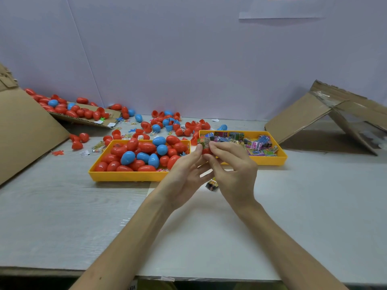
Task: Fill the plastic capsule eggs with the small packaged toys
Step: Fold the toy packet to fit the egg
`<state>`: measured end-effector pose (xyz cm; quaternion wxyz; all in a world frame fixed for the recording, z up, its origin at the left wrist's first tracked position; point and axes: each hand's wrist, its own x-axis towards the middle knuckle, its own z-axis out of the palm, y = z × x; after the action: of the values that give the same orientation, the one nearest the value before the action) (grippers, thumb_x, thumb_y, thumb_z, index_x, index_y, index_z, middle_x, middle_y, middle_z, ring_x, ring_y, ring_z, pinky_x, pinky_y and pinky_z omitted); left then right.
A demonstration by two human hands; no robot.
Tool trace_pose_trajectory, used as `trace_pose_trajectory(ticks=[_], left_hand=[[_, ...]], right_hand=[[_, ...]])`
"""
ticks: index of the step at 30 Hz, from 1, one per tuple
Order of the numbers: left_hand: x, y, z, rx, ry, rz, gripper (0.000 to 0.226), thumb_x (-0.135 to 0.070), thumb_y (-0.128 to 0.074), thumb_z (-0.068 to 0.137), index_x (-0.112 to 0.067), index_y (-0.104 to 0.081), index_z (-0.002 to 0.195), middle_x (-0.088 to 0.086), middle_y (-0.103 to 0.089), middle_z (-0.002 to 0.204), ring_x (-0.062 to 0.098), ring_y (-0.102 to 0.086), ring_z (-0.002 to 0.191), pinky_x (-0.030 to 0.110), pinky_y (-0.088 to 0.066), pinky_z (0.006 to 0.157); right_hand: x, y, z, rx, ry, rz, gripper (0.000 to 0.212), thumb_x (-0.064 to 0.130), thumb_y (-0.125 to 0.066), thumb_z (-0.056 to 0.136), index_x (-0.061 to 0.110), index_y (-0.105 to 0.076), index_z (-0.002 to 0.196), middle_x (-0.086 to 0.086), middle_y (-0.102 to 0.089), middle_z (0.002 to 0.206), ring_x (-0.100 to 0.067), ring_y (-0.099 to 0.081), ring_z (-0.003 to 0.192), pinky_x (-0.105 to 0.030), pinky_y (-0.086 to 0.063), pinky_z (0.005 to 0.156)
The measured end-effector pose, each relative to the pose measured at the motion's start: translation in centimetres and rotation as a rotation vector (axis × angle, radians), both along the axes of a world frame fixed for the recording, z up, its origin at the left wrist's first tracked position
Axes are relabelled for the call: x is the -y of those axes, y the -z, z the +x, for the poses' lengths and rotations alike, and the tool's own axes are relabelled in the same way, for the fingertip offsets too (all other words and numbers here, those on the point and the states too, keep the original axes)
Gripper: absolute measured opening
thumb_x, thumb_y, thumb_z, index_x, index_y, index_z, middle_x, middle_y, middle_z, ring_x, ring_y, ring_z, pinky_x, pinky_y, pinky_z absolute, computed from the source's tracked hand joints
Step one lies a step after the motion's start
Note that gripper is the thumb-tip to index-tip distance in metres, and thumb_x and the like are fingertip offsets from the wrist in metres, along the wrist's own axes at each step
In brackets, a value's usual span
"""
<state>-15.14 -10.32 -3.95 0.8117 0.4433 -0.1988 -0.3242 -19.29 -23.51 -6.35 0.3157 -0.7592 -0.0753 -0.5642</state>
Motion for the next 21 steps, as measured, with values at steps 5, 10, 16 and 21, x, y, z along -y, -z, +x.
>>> trace_pose_trajectory(ticks=[5,10,16,21], left_hand=[[0.10,-0.08,0.04,-0.042,0.018,-0.009,0.043,-0.039,-0.043,0.106,-0.014,-0.060,0.136,0.008,-0.064,0.138,0.022,-0.061,0.127,0.038,-0.054,0.102],[0.09,-0.27,0.01,-0.032,0.006,-0.009,0.045,-0.040,-0.038,0.107,-0.015,-0.057,0.139,0.012,-0.062,0.140,0.025,-0.061,0.127,0.040,-0.053,0.102],[0.08,-0.19,0.32,-0.038,-0.020,-0.009,0.043,-0.040,-0.043,0.102,-0.016,-0.065,0.130,0.011,-0.068,0.129,0.026,-0.066,0.118,0.040,-0.054,0.098],[0.11,-0.13,0.19,0.027,-0.033,0.026,0.043,-0.046,-0.048,0.099,-0.022,-0.067,0.129,0.009,-0.067,0.132,0.022,-0.065,0.120,0.037,-0.056,0.095]], right_hand=[[-0.06,-0.34,-0.12,-0.067,-0.005,0.026,0.030,0.014,-0.079,0.084,0.007,-0.075,0.113,-0.002,-0.073,0.109,-0.019,-0.066,0.105,-0.039,-0.053,0.092],[-0.33,-0.90,-0.40,-0.109,0.022,0.084,0.032,0.019,-0.082,0.081,0.010,-0.076,0.111,0.000,-0.073,0.111,-0.016,-0.066,0.108,-0.045,-0.052,0.093],[-0.29,-0.77,-0.60,-0.104,0.040,0.013,0.031,0.017,-0.079,0.082,0.013,-0.074,0.113,0.001,-0.073,0.111,-0.017,-0.066,0.109,-0.049,-0.051,0.092],[-0.36,-0.78,-0.61,-0.101,-0.002,0.006,0.038,0.011,-0.079,0.081,0.011,-0.072,0.119,0.000,-0.071,0.114,-0.018,-0.064,0.111,-0.043,-0.052,0.095]])
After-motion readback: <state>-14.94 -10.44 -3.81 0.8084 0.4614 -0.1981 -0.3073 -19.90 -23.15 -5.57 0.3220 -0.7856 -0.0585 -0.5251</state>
